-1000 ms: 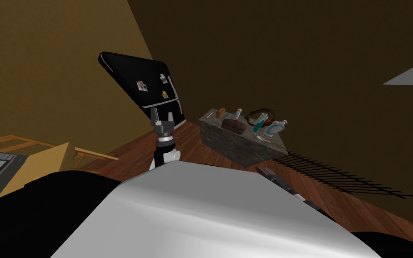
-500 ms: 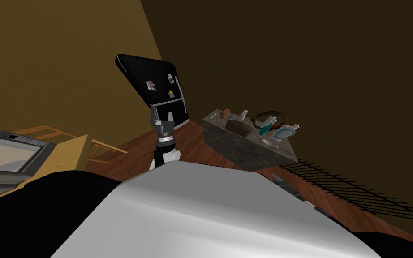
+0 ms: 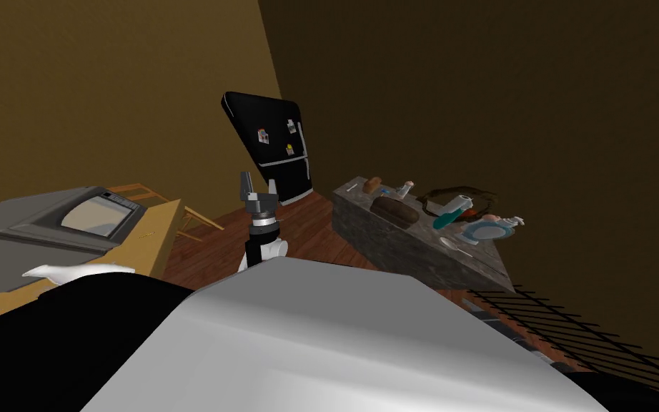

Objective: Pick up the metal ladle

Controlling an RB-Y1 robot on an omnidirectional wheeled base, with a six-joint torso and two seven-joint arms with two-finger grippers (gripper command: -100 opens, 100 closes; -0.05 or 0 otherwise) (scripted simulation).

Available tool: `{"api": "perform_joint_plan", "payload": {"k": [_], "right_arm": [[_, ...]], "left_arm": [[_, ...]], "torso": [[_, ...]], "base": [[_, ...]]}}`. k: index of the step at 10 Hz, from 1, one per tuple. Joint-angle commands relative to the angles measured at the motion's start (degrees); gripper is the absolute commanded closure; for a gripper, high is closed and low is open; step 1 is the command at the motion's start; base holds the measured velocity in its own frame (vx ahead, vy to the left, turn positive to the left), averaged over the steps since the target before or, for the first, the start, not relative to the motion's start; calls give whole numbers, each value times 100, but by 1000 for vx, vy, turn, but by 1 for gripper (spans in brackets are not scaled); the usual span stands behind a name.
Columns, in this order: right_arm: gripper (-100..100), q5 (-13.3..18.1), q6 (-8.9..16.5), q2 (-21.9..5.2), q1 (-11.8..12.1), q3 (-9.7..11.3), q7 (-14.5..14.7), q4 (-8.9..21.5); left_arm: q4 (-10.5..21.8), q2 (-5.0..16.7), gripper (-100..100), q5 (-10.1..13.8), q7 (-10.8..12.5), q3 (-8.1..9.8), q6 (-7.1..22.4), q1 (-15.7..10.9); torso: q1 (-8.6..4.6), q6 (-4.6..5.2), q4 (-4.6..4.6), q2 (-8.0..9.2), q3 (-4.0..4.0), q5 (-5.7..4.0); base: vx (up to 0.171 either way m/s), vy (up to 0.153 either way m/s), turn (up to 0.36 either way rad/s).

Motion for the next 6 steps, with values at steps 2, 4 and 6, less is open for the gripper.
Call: {"api": "perform_joint_plan", "payload": {"k": [2, 4, 6], "right_arm": [[-100, 250, 8, -310, 94, -98, 31, 290], [-100, 456, -19, -532, 193, -193, 86, 536], [-100, 656, -43, -736, 282, -279, 140, 773]], "left_arm": [[0, 0, 0, 0, 0, 0, 0, -1], [0, 0, 0, 0, 0, 0, 0, -1], [0, 0, 0, 0, 0, 0, 0, 0]], "torso": [[0, -4, -1, -3, -2, 1], [-2, -5, -1, -5, -3, 0], [-9, -3, -1, -6, -3, -2]], "base": [[38, -17, 202], [41, -23, 213], [47, -42, 197]]}}
